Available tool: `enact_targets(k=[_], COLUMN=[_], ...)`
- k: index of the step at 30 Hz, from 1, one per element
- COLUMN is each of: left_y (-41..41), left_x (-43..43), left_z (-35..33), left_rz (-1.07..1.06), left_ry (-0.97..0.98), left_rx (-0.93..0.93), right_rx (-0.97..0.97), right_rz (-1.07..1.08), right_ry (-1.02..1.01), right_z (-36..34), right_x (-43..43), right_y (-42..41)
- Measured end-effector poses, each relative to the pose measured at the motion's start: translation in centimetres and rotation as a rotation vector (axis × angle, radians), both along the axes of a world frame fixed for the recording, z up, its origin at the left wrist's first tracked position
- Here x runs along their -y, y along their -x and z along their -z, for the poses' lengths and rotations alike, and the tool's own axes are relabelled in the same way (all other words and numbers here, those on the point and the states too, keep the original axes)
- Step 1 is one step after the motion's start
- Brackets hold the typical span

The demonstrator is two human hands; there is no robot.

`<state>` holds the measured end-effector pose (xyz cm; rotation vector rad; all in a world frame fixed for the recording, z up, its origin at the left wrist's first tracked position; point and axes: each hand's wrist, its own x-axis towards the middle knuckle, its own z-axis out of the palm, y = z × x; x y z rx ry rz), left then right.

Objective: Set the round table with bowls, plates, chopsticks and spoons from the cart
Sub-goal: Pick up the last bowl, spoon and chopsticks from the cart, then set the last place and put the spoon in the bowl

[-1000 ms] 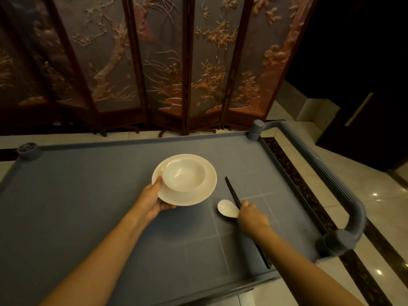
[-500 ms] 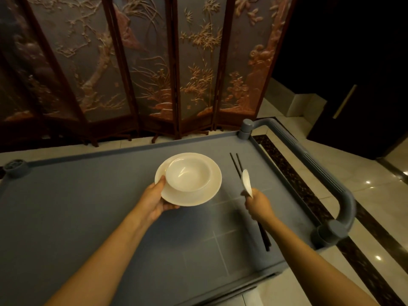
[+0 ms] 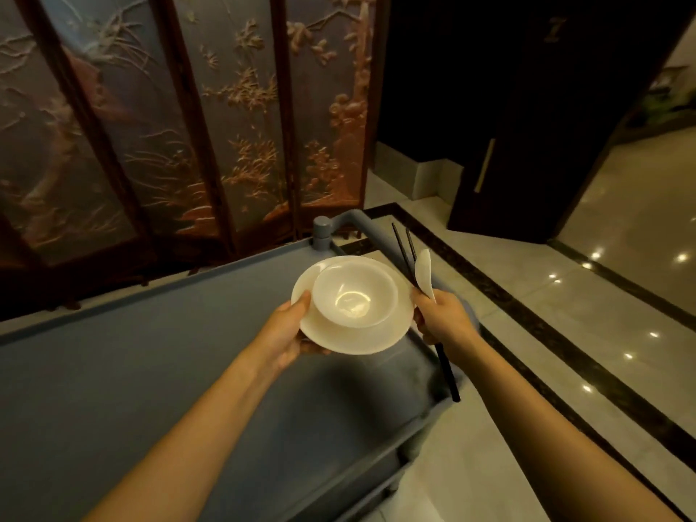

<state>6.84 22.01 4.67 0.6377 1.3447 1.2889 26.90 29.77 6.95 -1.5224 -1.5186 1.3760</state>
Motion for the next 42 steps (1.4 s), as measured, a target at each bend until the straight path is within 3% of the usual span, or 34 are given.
enact_targets(k=[5, 14, 42], left_y=[-8.3, -24.6, -71.8], left_x=[-4.1, -11.0, -31.6], left_z=[-1.8, -2.8, -3.5], left_rz=[0.095, 0.22, 1.257], left_ry=[-0.003, 0.025, 0.075], left_rx=[0.034, 0.09, 0.011], right_rx=[0.041, 0.094, 0.219], right_rz=[0.07, 0.23, 1.273], right_ry=[-0.133, -0.184, -0.133], right_z=[-2.3, -4.0, -1.6], right_x=[-1.6, -3.6, -6.8], right_y=[-8.5, -25.1, -64.0])
